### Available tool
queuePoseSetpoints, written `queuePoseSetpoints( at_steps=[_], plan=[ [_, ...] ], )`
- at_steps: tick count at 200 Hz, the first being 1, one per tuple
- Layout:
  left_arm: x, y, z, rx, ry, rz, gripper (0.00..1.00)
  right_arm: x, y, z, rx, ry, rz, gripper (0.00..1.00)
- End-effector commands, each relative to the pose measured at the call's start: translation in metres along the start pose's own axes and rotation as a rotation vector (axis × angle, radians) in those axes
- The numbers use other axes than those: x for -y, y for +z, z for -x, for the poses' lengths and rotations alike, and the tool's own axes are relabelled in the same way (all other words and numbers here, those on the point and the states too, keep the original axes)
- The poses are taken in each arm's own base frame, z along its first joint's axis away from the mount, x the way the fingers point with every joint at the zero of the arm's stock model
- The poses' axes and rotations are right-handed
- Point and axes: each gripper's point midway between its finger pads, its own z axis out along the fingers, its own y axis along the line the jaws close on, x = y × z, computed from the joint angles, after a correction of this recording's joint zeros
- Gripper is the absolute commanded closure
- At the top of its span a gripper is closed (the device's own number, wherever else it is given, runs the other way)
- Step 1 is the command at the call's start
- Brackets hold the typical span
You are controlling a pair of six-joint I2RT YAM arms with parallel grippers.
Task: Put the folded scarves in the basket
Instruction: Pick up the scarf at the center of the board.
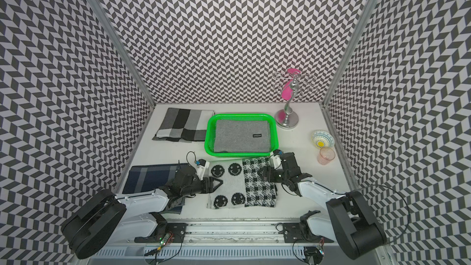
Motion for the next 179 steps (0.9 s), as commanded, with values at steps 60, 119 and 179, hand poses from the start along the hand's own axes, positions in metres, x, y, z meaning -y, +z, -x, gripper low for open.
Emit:
queuePoseSetpoints(
  at_steps=[60,119,179],
  plan=[
    [-0.01,-0.001,-0.003,-0.023,0.02,0.051,0.41,0.002,-0.015,-0.022,-0.027,0.086,-0.091,0.24],
    [-0.018,-0.015,-0.005,0.002,0.022,0.105,0.35,0.03,-0.022,-0.017,-0.009,0.139,-0.246,0.17],
    [-0.018,-0.01,-0.016,-0.032,0.004,0.068,0.33,0.029,-0.003,-0.038,-0.113,0.129,-0.195,0.16]
  ],
)
